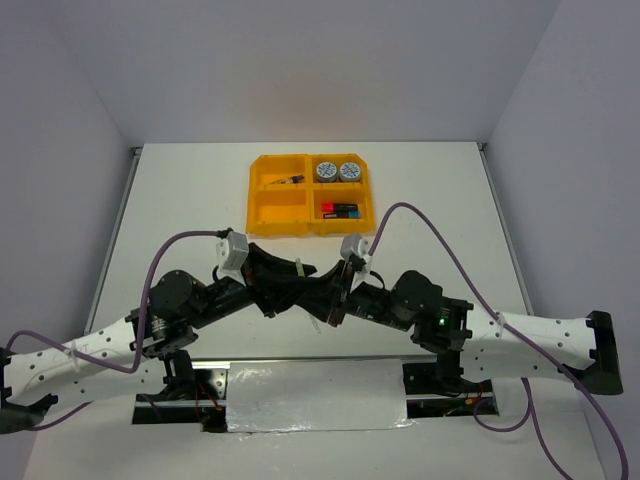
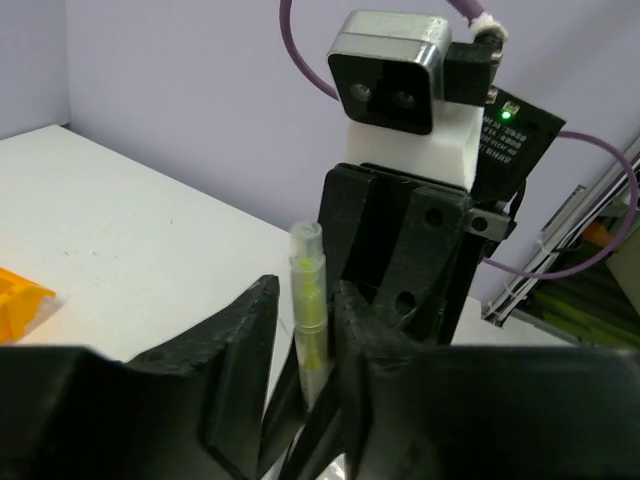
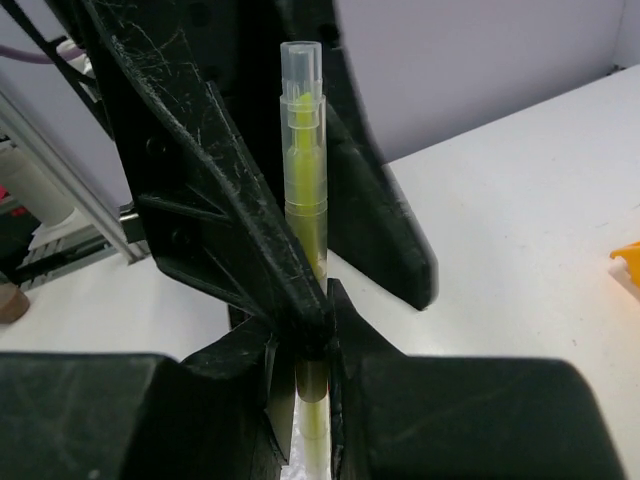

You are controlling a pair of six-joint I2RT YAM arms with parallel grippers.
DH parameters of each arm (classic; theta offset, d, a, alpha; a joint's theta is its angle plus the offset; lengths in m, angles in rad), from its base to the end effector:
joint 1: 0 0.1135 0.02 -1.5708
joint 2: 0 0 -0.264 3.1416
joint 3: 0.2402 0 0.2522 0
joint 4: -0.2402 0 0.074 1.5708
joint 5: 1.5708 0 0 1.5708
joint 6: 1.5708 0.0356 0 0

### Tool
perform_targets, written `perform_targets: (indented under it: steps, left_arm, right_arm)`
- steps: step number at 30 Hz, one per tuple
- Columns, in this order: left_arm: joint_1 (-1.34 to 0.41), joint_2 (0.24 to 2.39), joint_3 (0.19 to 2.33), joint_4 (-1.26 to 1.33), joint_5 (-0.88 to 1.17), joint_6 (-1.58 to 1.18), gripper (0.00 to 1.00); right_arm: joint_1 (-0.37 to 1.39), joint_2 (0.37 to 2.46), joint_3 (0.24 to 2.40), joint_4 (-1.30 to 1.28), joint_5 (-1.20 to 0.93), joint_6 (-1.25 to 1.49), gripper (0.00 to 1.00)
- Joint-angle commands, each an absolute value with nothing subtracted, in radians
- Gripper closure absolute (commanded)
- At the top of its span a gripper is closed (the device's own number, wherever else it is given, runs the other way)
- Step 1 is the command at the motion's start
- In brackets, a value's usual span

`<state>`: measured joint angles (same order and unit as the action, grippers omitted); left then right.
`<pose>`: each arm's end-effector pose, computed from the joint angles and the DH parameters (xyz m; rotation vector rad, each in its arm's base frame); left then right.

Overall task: Sort the stationery into containers
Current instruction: Close the pen cap on the pen.

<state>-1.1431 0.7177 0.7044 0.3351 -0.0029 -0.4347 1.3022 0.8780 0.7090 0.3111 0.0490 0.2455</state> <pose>0.0710 -0.1554 0.3785 0.4730 1.2870 -1.3485 0.0578 0.2034 0.3501 -0.7432 1.3601 1.2216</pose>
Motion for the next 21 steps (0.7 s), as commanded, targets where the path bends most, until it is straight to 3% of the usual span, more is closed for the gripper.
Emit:
perform_targets:
  steps: [1,5,6,8,12,21]
  left_arm:
    - [-1.149,0.724,0.738,0.359,0.040,-0.384,0.56]
    - [-1.149,0.698,0.736,0.338,0.006,-0.377,0.23]
    - [-1.149,0.695,0.741,0.324,-0.015,-0.374,0.10]
    - [-1.149,0.678,0.756,0.286,-0.111,-0.382,0.02]
    - [-1.149,0.638,0.758,0.310,-0.157,-0.397,0.01]
    - [-1.149,0.649,0.782,0.336,-0.123,-0.425,0.12]
  right_arm:
    - [1.299,0.855,0.732,0.367,0.052,0.256,1.00]
    - [1.299,0.835,0.719,0.351,0.095,0.255,1.00]
    - [1.299,0.833,0.719,0.345,0.103,0.253,1.00]
    - [1.296,0.825,0.710,0.334,0.115,0.249,1.00]
    - [1.296,0.833,0.703,0.325,0.123,0.253,1.00]
    - [1.295,0.873,0.738,0.301,0.137,0.245,1.00]
